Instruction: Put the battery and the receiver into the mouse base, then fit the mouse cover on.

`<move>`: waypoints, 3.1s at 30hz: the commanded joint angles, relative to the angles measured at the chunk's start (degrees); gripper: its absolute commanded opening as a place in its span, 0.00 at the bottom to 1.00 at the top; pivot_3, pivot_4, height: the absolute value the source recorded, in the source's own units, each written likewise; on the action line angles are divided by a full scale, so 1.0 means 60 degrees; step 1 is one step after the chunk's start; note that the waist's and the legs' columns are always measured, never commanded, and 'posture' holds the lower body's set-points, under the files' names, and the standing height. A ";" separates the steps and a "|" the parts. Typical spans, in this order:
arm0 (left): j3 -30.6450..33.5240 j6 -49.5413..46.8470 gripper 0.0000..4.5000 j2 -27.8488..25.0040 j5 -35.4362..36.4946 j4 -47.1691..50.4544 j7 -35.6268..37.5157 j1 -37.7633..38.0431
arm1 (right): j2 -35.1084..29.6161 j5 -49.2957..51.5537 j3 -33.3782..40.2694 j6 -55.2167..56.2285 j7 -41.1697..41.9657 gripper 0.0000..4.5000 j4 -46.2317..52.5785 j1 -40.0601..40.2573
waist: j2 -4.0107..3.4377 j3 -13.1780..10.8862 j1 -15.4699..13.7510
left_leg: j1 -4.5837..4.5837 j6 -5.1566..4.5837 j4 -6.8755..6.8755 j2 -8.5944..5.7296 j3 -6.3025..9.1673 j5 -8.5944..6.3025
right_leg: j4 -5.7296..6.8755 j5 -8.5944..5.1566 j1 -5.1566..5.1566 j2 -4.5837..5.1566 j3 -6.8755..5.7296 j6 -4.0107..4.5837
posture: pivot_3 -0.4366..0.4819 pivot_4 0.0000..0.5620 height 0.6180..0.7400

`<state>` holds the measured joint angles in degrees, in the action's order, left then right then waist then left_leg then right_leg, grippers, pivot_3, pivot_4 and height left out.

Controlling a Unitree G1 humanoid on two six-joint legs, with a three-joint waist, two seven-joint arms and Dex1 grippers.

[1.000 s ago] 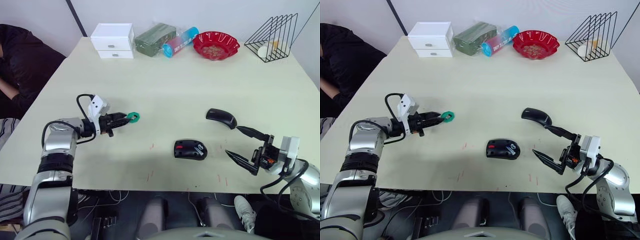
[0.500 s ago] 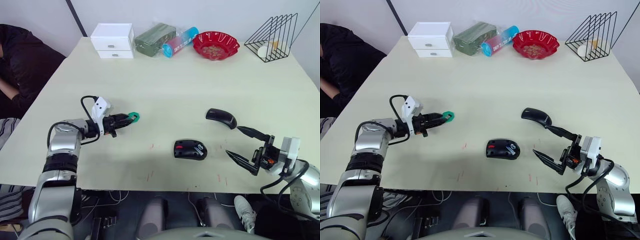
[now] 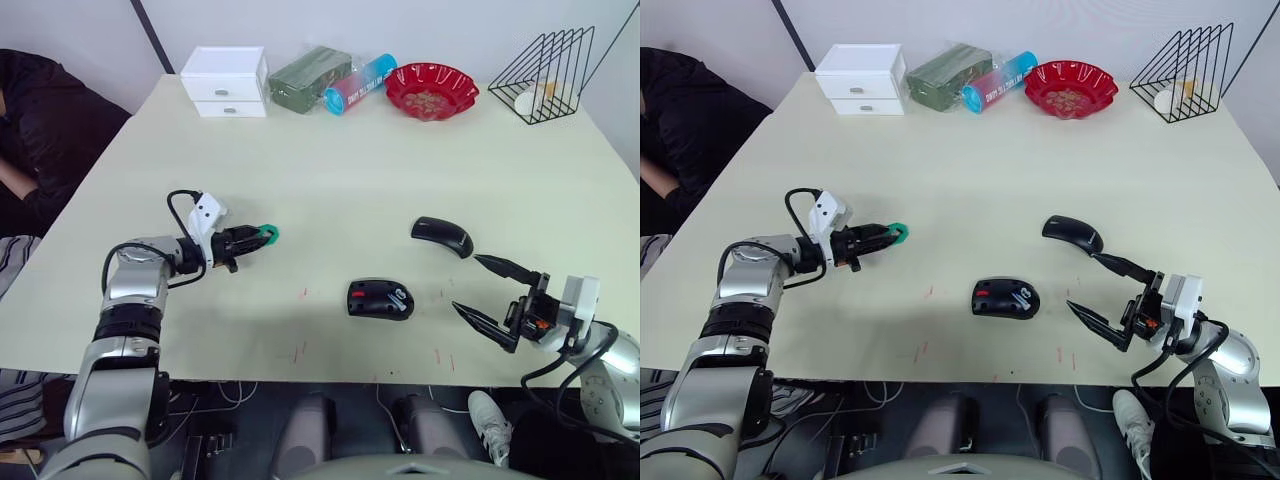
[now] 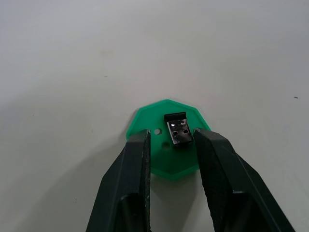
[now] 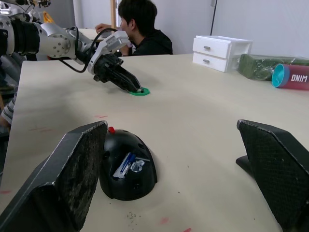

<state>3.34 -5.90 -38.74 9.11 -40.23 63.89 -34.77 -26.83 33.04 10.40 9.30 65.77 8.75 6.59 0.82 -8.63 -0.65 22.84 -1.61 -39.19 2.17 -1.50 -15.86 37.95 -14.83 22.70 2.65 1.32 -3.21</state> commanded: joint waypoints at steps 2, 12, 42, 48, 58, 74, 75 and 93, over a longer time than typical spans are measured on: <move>-0.0033 0.0139 0.34 -0.0012 -0.0099 -0.0123 -0.0118 -0.0125 | -0.0064 0.0086 0.0148 0.0187 -0.0030 1.00 0.0193 0.0001 | 0.0000 0.0000 -0.0002 | 0.0000 0.0000 0.0000 0.0000 0.0000 0.0000 | -0.0001 0.0000 0.0000 0.0000 0.0000 0.0000 | 0.48 0.27 1.00; -0.0050 0.0068 0.34 0.0026 -0.0118 -0.0099 -0.0206 -0.0011 | -0.0072 0.0080 0.0151 0.0198 -0.0023 1.00 0.0149 -0.0020 | -0.0001 0.0001 0.0003 | -0.0003 0.0000 0.0000 0.0000 -0.0001 0.0000 | 0.0002 0.0000 0.0000 0.0000 0.0001 0.0000 | 0.48 0.27 1.00; -0.0140 0.0011 0.22 0.0045 -0.0194 -0.0083 -0.0323 0.0170 | -0.0129 0.0111 0.0170 0.0198 0.0028 1.00 0.0243 0.0090 | -0.0003 0.0002 0.0001 | -0.0005 0.0000 0.0000 0.0000 -0.0002 0.0000 | 0.0003 0.0000 -0.0002 0.0000 0.0002 0.0000 | 0.48 0.27 1.00; -0.0089 -0.0099 0.04 0.0083 -0.0127 -0.0024 -0.0370 0.0185 | -0.0152 0.0175 0.0199 0.0192 0.0069 1.00 0.0245 0.0079 | -0.0004 0.0003 0.0002 | -0.0007 0.0000 0.0000 0.0000 -0.0002 0.0000 | 0.0003 0.0000 -0.0002 0.0000 0.0002 0.0000 | 0.48 0.27 1.00; -0.0050 -0.0185 0.01 -0.0027 -0.0120 0.0067 -0.0433 0.0164 | -0.0162 0.0311 0.0215 0.0177 0.0139 1.00 0.0300 0.0042 | -0.0004 0.0003 0.0003 | -0.0007 0.0000 0.0000 0.0000 -0.0002 0.0000 | 0.0003 0.0000 -0.0002 0.0000 0.0003 0.0000 | 0.48 0.27 1.00; -0.0185 -0.0309 0.01 -0.0912 0.0495 0.2112 0.1714 -0.0183 | -0.0922 0.0899 0.0072 -0.1162 0.0191 1.00 0.1138 -0.0174 | 0.0001 -0.0003 -0.0006 | 0.0001 0.0001 -0.0001 0.0001 -0.0001 0.0000 | 0.0001 0.0000 0.0000 0.0001 0.0001 0.0000 | 0.48 0.27 1.00; -0.0230 -0.0434 0.01 -0.0892 0.0564 0.2300 0.1839 -0.0247 | -0.0988 0.0985 0.0100 -0.1358 0.0107 1.00 0.1230 -0.0234 | 0.0002 -0.0003 -0.0014 | 0.0001 0.0001 -0.0001 0.0001 -0.0001 0.0000 | 0.0001 0.0000 0.0000 0.0001 0.0001 0.0001 | 0.48 0.27 1.00; -0.1952 -0.0013 0.01 0.0441 0.0747 0.3940 0.3503 -0.1984 | -0.2312 0.3719 -0.0516 -0.8963 -0.4807 1.00 0.3109 -0.3406 | 0.0010 -0.0016 0.0035 | 0.0016 -0.0001 -0.0007 -0.0001 0.0007 0.0000 | -0.0002 -0.0001 0.0009 -0.0005 0.0002 0.0002 | 0.48 0.27 1.00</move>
<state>-7.94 -7.95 -36.59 13.61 -17.49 84.42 -44.67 -39.25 53.04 8.16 -37.95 41.75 24.49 -11.13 0.88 -8.73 -0.44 22.95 -1.61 -39.22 2.17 -1.45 -15.86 37.93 -14.83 22.76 2.61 1.33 -3.19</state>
